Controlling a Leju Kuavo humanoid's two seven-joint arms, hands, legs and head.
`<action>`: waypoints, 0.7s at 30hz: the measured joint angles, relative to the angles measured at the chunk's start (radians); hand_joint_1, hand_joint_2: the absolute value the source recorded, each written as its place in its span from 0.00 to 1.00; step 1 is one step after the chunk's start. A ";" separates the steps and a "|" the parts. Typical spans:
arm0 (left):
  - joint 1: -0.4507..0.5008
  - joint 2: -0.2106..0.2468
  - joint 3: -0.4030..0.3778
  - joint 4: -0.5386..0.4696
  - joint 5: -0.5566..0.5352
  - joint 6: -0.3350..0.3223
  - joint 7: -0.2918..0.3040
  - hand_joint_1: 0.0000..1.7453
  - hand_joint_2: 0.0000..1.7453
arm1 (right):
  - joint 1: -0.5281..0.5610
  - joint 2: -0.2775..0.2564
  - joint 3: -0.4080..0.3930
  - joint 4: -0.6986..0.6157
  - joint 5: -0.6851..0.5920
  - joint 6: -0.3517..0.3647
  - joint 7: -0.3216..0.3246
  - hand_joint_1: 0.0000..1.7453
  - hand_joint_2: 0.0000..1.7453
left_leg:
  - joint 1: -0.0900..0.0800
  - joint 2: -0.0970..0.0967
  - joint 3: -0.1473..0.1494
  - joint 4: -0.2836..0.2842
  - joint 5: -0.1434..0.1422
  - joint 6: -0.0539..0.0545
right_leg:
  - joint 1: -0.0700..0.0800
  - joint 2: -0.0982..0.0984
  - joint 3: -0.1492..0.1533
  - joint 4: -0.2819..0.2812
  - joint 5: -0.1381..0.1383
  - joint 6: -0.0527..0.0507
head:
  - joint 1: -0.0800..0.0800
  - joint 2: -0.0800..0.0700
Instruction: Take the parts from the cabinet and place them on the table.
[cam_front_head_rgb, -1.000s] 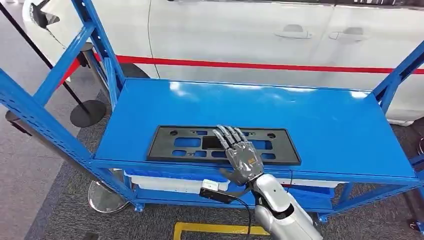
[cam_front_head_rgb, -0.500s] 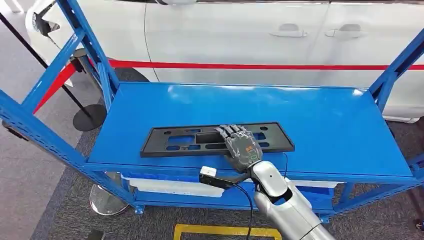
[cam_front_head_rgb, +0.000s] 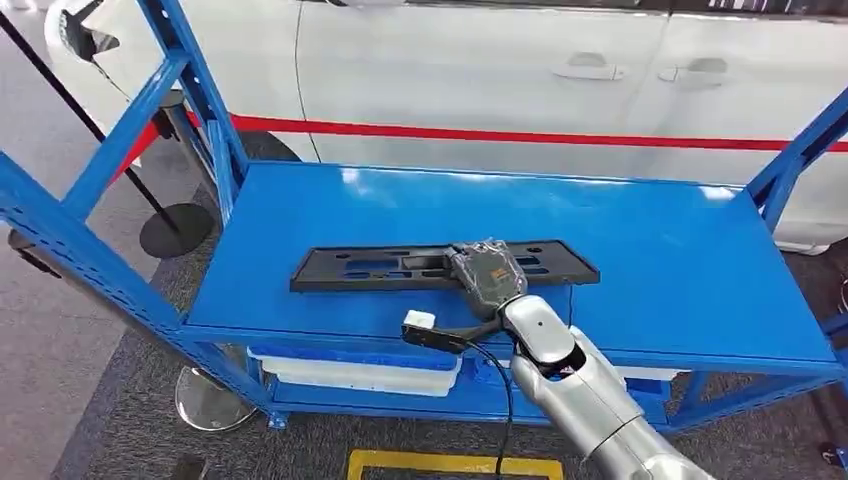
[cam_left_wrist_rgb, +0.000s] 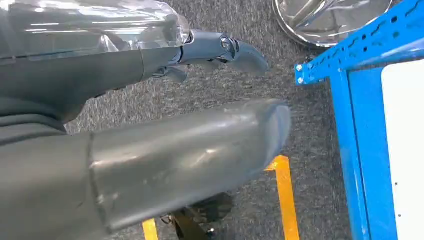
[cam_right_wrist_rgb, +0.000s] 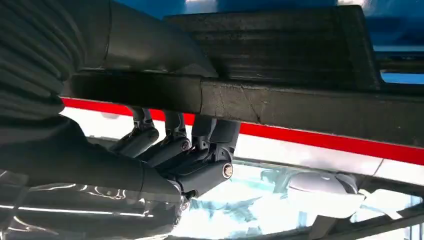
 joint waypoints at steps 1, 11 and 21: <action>0.000 0.000 0.000 0.000 0.000 0.000 0.000 0.00 0.00 | 0.001 -0.003 0.001 0.006 0.001 0.002 0.000 0.92 1.00 | 0.000 0.000 0.000 0.000 0.000 0.000 | -0.001 0.000 -0.033 0.063 -0.021 0.003 | 0.000 0.000; 0.000 -0.006 0.000 -0.006 0.000 0.000 0.000 0.00 0.00 | -0.020 -0.007 0.013 0.045 -0.038 0.006 -0.006 1.00 1.00 | -0.004 -0.009 0.010 -0.009 0.003 -0.033 | 0.009 -0.001 0.078 -0.189 0.116 -0.024 | -0.001 0.000; 0.007 -0.007 0.002 -0.006 0.009 0.000 -0.008 0.00 0.00 | 0.015 -0.002 -0.010 0.021 -0.191 -0.038 -0.075 1.00 1.00 | 0.000 -0.004 -0.112 0.281 -0.153 -0.049 | 0.001 -0.012 0.092 -0.208 0.125 -0.046 | -0.011 0.000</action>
